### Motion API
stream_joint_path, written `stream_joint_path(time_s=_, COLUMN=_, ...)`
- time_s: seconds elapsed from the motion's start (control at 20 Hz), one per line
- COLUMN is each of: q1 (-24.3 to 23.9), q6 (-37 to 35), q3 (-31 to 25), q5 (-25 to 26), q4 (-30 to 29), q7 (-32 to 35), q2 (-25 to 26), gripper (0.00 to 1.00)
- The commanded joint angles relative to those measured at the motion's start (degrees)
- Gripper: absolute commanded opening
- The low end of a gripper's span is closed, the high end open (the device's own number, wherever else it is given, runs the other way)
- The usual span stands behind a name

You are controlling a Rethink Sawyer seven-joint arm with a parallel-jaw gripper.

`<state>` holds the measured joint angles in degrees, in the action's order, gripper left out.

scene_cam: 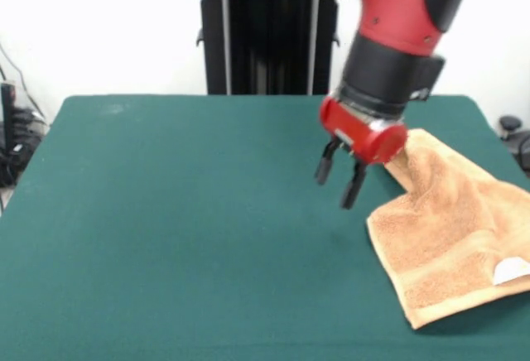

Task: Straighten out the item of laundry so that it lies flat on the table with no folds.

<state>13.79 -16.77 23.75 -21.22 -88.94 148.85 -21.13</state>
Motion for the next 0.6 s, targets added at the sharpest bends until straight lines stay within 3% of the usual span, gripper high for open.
stream_joint_path(time_s=0.05, q1=-8.42, q6=12.32, q3=-19.81, q5=0.54, q4=-5.48, q7=4.99, q2=3.15, gripper=1.0)
stream_joint_path(time_s=0.4, q1=-14.9, q6=14.54, q3=-28.68, q5=3.99, q4=-7.2, q7=4.14, q2=3.7, gripper=1.0)
stream_joint_path(time_s=0.6, q1=-17.27, q6=7.73, q3=-31.57, q5=4.47, q4=-8.48, q7=1.57, q2=2.05, gripper=1.0)
